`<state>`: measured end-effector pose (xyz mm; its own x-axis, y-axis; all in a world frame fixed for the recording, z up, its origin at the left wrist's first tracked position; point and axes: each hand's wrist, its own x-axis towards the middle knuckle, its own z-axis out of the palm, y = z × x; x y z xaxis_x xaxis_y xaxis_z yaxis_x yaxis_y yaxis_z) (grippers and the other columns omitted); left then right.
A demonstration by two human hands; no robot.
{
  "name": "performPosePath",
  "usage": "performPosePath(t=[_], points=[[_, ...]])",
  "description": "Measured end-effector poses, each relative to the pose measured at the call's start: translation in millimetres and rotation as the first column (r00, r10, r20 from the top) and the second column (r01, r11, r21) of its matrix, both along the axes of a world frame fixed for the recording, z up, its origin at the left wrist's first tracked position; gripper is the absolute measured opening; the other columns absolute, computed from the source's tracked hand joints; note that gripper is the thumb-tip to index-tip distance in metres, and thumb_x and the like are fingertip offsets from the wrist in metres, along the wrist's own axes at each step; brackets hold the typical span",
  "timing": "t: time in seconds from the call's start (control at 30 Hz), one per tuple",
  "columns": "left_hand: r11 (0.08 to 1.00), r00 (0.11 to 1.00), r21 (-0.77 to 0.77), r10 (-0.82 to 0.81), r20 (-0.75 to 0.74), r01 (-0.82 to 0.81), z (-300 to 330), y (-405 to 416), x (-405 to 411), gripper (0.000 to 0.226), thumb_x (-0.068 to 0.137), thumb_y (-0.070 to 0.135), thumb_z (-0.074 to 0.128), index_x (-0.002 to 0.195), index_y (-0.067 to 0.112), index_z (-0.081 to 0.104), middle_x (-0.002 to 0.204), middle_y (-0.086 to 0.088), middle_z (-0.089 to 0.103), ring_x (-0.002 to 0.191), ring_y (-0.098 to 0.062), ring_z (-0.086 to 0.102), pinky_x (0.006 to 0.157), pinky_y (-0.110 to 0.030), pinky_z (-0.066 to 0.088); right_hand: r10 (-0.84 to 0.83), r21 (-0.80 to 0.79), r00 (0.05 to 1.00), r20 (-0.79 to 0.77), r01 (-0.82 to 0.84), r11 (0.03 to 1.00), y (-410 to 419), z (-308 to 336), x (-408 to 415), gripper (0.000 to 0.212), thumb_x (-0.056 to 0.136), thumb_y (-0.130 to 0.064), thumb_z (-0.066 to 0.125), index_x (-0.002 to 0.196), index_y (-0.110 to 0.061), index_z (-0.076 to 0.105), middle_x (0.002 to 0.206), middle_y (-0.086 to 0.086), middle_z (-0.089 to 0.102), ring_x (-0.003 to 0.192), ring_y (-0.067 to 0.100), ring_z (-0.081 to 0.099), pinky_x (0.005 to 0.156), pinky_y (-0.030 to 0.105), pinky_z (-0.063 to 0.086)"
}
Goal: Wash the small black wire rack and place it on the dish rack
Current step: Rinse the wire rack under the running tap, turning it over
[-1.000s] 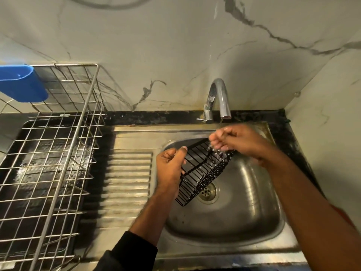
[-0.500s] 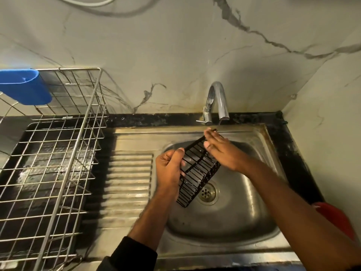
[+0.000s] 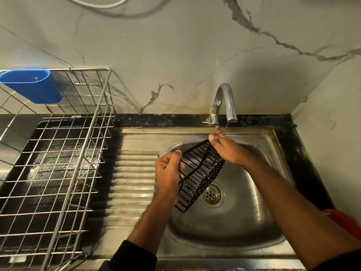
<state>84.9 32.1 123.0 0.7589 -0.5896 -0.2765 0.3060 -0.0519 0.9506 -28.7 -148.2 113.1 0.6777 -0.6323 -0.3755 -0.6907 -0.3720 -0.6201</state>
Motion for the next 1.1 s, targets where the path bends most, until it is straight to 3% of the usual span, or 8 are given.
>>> performPosePath(t=[0.13, 0.27, 0.37, 0.5, 0.67, 0.87, 0.97, 1.1], points=[[1.000, 1.000, 0.022, -0.019, 0.018, 0.018, 1.2, -0.4, -1.4, 0.046, 0.100, 0.013, 0.059, 0.054, 0.014, 0.059, 0.049, 0.000, 0.053, 0.039, -0.015, 0.041, 0.040, -0.021, 0.037, -0.542, 0.406, 0.731, 0.415, 0.384, 0.829, 2.0, 19.3, 18.9, 0.041, 0.109, -0.037, 0.036, 0.112, -0.012, 0.068, 0.111, 0.006, 0.070, 0.100, 0.015, 0.065, 0.082, 0.029, 0.052], [0.998, 0.998, 0.024, -0.052, 0.022, 0.052, 2.8, 0.4, -6.3, 0.047, 0.100, 0.014, 0.060, 0.053, 0.018, 0.061, 0.049, 0.003, 0.055, 0.040, -0.012, 0.043, 0.044, -0.024, 0.040, -0.941, 0.925, 0.317, 0.115, 0.312, 0.218, -8.4, 25.4, 25.4, 0.035, 0.102, -0.028, 0.044, 0.071, -0.018, 0.057, 0.063, 0.000, 0.054, 0.052, 0.011, 0.044, 0.048, 0.022, 0.036], [0.998, 0.998, -0.004, -0.055, 0.030, 0.055, 6.4, -1.4, -5.3, 0.052, 0.100, 0.013, 0.060, 0.049, 0.020, 0.060, 0.049, 0.003, 0.055, 0.040, -0.011, 0.043, 0.046, -0.026, 0.040, -0.952, 0.968, 0.298, 0.072, 0.208, 0.139, -11.6, 28.0, 26.3, 0.032, 0.096, -0.018, 0.042, 0.065, -0.020, 0.047, 0.061, -0.002, 0.044, 0.046, 0.010, 0.037, 0.042, 0.019, 0.029], [0.998, 0.998, -0.022, -0.052, 0.035, 0.053, 9.2, -2.5, -7.6, 0.052, 0.099, 0.014, 0.061, 0.048, 0.021, 0.061, 0.051, -0.001, 0.056, 0.039, -0.013, 0.043, 0.046, -0.026, 0.039, -0.898, 0.950, 0.415, 0.149, 0.192, 0.246, -0.4, 44.1, 19.8, 0.034, 0.102, -0.021, 0.042, 0.069, -0.019, 0.050, 0.067, 0.000, 0.049, 0.049, 0.010, 0.043, 0.044, 0.020, 0.033], [0.999, 1.000, -0.045, -0.015, -0.012, 0.014, 14.3, -4.0, -17.6, 0.046, 0.099, 0.009, 0.060, 0.053, 0.015, 0.060, 0.048, 0.001, 0.055, 0.037, -0.009, 0.043, 0.040, -0.022, 0.039, -0.296, 0.168, 0.882, 0.367, 0.250, 0.954, 43.1, 56.1, -5.3, 0.042, 0.105, -0.045, 0.042, 0.084, -0.019, 0.068, 0.079, -0.006, 0.070, 0.066, 0.002, 0.065, 0.066, 0.021, 0.053], [0.993, 0.998, -0.108, 0.053, -0.032, -0.056, 25.0, 0.1, -28.2, 0.047, 0.099, 0.008, 0.060, 0.053, 0.012, 0.056, 0.046, 0.000, 0.051, 0.034, -0.007, 0.040, 0.038, -0.019, 0.037, 0.330, -0.184, 0.917, 0.223, -0.293, 0.938, 73.7, 46.8, -57.8, 0.052, 0.104, -0.055, 0.030, 0.153, -0.039, 0.034, 0.162, -0.014, 0.028, 0.150, 0.002, 0.021, 0.123, 0.030, 0.016], [0.988, 0.995, -0.129, 0.073, -0.069, -0.082, 30.7, 7.2, -34.9, 0.045, 0.100, 0.007, 0.059, 0.055, 0.013, 0.056, 0.047, 0.004, 0.052, 0.036, -0.004, 0.042, 0.037, -0.018, 0.036, 0.177, -0.274, 0.984, -0.004, -0.171, 0.946, 59.9, 49.6, -68.4, 0.058, 0.104, -0.055, 0.016, 0.157, -0.034, 0.022, 0.161, -0.016, 0.011, 0.149, 0.008, 0.002, 0.121, 0.035, -0.006], [0.984, 0.993, -0.160, 0.059, -0.102, -0.075, 42.7, 18.5, -41.7, 0.036, 0.101, 0.011, 0.058, 0.066, 0.011, 0.060, 0.054, 0.004, 0.058, 0.046, -0.004, 0.050, 0.043, -0.017, 0.040, -0.265, -0.061, 0.931, 0.251, 0.288, 0.956, 47.3, 43.6, -63.6, 0.046, 0.106, -0.047, 0.036, 0.139, -0.022, 0.056, 0.132, 0.004, 0.064, 0.126, 0.029, 0.056, 0.103, 0.041, 0.045]])
